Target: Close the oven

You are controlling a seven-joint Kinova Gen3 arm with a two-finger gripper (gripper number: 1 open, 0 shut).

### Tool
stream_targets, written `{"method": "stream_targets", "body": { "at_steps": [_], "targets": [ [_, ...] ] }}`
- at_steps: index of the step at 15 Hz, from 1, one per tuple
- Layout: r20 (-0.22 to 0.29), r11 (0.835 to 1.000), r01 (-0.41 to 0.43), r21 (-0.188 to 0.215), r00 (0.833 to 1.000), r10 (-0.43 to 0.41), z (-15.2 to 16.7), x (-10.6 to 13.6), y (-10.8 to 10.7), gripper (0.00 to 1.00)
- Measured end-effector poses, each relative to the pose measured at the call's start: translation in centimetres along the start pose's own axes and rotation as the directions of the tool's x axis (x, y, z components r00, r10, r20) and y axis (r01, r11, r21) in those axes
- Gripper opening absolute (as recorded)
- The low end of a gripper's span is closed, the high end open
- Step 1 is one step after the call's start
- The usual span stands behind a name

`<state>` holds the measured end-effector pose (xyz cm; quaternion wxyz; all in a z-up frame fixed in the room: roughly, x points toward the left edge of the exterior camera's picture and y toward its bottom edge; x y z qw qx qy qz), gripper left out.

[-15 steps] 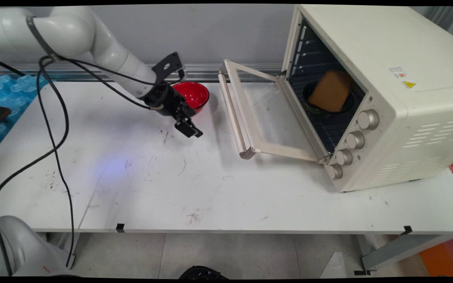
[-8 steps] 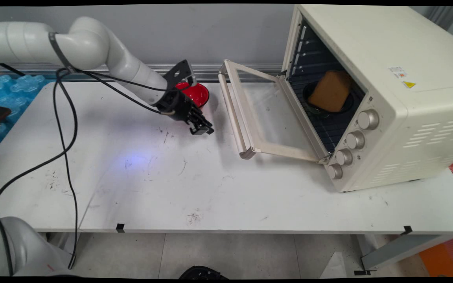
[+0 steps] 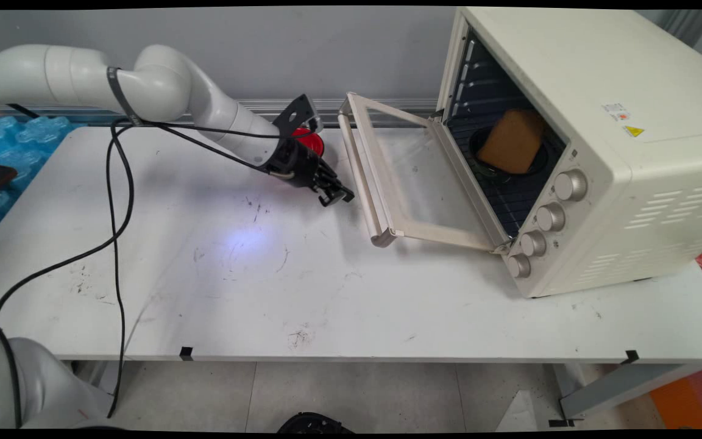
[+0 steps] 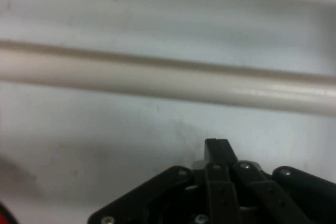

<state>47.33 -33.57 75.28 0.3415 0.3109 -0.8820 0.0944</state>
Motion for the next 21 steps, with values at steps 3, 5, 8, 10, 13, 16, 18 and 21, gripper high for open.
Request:
{"method": "stream_targets", "body": {
  "at_steps": [3, 5, 8, 10, 13, 16, 18, 21],
  "targets": [
    [-0.039, 1.0, -0.011, -0.008, 0.999, 0.011, 0.4, 0.3, 0.1, 0.0],
    [-0.054, 1.0, -0.024, -0.014, 0.998, 0.023, 0.4, 0.4, 0.3, 0.0],
    [-0.07, 0.998, -0.053, -0.025, 0.996, 0.052, 0.2, 0.5, 0.5, 0.0],
    [-0.08, 0.997, -0.077, -0.032, 0.994, 0.074, 0.1, 0.7, 0.7, 0.0],
    [-0.092, 0.995, -0.098, -0.033, 0.991, 0.094, 0.1, 0.9, 0.8, 0.0],
    [-0.103, 0.993, -0.117, -0.029, 0.988, 0.114, 0.1, 1.3, 0.8, 0.0],
    [-0.109, 0.992, -0.128, -0.022, 0.986, 0.124, 0.1, 1.6, 0.7, 0.0],
    [-0.115, 0.99, -0.139, -0.011, 0.984, 0.137, -0.1, 2.1, 0.5, 0.0]
  ]
}}
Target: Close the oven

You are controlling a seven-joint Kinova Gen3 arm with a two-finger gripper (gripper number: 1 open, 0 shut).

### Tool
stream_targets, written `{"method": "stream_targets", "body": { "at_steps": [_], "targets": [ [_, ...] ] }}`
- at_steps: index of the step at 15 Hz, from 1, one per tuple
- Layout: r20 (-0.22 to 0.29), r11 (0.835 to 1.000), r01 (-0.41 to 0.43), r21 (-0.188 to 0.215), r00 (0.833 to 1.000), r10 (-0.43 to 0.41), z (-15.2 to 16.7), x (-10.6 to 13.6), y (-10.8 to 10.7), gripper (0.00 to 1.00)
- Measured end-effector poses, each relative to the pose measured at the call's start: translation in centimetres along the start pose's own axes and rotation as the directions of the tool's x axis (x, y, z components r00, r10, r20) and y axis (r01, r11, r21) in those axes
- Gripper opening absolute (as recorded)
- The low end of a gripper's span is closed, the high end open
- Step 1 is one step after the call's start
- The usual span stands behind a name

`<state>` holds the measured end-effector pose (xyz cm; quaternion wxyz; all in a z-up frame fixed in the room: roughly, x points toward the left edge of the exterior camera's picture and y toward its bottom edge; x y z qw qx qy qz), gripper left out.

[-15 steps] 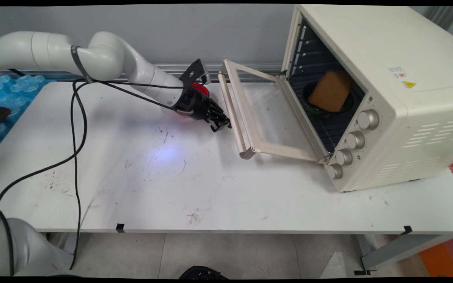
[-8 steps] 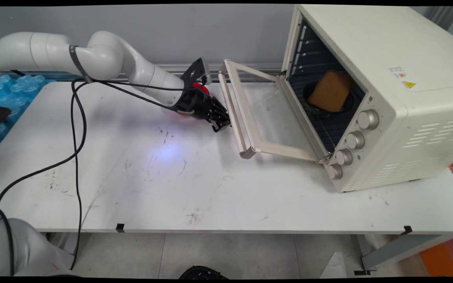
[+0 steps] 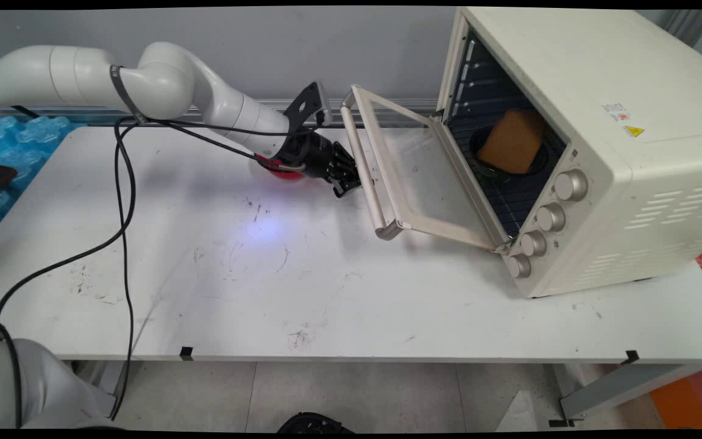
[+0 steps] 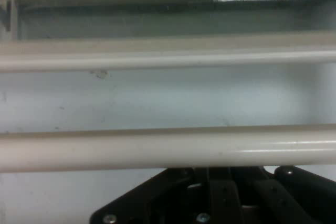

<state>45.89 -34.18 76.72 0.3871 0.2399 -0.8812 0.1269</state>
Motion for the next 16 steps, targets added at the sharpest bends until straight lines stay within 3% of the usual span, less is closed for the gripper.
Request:
{"method": "stream_targets", "body": {
  "at_steps": [16],
  "targets": [
    [-0.003, 0.998, -0.053, -0.018, 0.999, 0.053, -2.9, 5.0, -1.3, 0.0]
  ]
}}
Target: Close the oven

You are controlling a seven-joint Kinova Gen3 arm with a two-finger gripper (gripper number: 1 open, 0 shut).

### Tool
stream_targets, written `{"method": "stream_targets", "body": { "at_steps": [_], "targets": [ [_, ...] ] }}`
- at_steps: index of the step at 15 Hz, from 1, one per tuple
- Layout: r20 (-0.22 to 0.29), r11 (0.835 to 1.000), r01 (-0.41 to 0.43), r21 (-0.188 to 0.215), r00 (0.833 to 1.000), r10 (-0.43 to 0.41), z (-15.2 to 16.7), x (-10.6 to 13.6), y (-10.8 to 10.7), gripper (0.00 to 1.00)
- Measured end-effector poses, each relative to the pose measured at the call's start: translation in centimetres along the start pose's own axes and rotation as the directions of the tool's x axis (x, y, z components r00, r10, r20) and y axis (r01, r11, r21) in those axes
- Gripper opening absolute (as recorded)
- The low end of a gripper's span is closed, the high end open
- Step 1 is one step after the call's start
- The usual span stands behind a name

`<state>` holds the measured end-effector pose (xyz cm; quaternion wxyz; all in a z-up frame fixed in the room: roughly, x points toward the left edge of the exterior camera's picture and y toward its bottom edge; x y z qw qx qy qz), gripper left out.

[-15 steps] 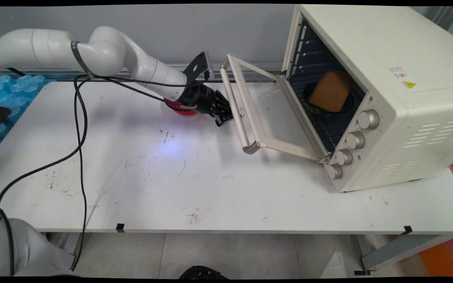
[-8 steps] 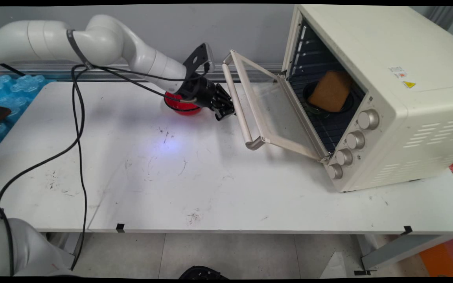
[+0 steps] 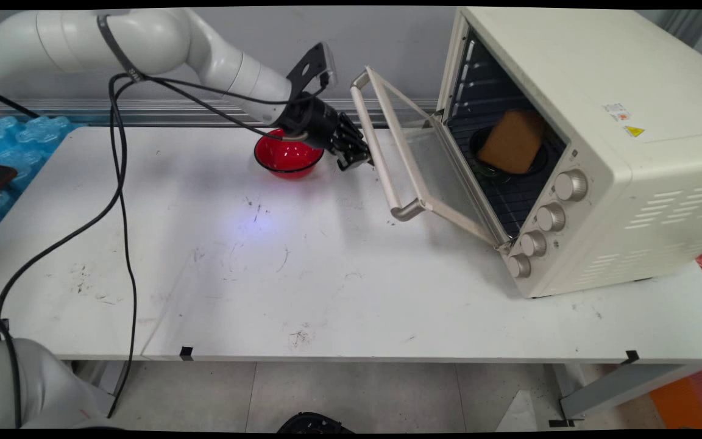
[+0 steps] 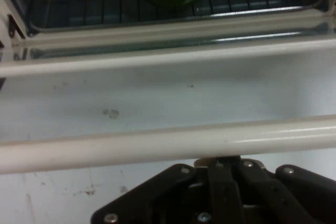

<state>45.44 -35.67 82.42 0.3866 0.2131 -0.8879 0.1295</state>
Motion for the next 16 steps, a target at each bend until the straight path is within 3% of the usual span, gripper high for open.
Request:
{"method": "stream_targets", "body": {
  "at_steps": [16],
  "targets": [
    [-0.057, 1.0, -0.008, -0.006, 0.998, 0.008, 0.2, 5.7, -3.0, 0.0]
  ]
}}
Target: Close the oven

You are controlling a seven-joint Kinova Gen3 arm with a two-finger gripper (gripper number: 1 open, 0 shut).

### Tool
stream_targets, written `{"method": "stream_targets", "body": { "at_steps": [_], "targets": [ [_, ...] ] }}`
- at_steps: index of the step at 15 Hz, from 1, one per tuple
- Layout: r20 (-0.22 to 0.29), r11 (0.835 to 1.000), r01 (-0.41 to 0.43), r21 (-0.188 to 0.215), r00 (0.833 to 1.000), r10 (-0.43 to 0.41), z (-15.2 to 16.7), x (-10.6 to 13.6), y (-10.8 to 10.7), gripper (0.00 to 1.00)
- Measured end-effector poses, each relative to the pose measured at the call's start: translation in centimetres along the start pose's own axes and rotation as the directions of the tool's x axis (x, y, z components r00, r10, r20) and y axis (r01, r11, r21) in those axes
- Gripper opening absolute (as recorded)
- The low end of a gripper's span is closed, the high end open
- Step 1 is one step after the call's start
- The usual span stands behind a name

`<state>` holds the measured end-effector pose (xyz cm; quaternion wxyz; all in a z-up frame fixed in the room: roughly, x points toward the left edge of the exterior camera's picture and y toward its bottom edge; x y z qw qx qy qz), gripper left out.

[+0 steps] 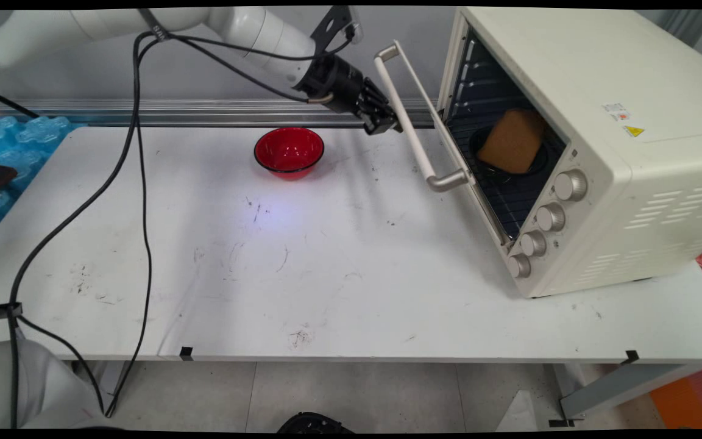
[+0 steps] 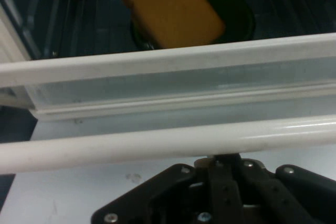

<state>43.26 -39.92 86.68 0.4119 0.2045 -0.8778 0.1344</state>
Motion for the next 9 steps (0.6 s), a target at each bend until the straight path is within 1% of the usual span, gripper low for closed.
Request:
{"method": "stream_targets", "body": {
  "at_steps": [9],
  "targets": [
    [-0.036, 1.0, 0.005, 0.002, 0.999, -0.004, 1.1, 3.1, -1.5, 0.0]
  ]
}}
